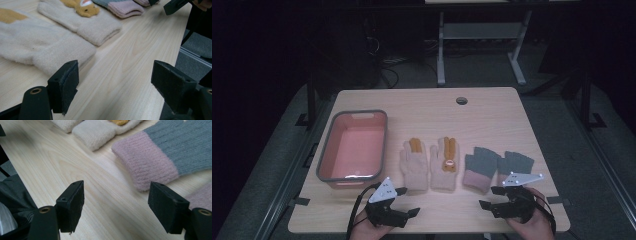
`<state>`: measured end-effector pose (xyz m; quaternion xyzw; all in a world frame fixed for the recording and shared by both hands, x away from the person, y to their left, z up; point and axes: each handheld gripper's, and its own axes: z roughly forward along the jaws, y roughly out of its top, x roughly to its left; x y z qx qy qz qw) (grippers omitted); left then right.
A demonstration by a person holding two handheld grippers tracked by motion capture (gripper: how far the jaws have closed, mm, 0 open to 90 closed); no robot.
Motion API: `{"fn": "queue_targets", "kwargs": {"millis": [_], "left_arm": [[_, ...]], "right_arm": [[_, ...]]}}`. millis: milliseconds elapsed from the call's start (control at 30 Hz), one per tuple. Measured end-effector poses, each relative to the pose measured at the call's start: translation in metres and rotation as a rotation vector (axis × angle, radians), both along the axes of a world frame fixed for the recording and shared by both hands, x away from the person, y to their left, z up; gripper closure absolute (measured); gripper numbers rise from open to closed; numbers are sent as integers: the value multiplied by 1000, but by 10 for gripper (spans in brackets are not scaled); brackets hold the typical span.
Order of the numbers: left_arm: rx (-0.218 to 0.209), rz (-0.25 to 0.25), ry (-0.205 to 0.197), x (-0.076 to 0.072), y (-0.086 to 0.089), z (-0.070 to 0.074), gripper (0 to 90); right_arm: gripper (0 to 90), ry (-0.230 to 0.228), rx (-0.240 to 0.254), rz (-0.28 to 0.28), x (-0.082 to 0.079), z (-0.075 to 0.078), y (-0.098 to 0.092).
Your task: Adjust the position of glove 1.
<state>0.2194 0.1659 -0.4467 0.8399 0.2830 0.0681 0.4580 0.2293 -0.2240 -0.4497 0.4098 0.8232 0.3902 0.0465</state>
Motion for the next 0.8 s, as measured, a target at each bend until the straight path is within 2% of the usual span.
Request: {"fn": "queue_targets", "kwargs": {"millis": [233,433,533,733,800], "left_arm": [[-17,-6,5,0,0,0,223],[-12,-15,-7,-4,-1,1,224],[-12,-13,-7,-4,-1,1,224],[-15,-8,-9,-3,-1,1,223],[-8,-10,-5,-2,-2,0,224]], "right_arm": [[290,-5,4,-7,1,2,-2],[290,-6,21,-21,6,5,-5],[288,11,7,-7,11,8,-3],[288,32,14,41,23,21,4],[288,36,-17,66,30,26,12]]}}
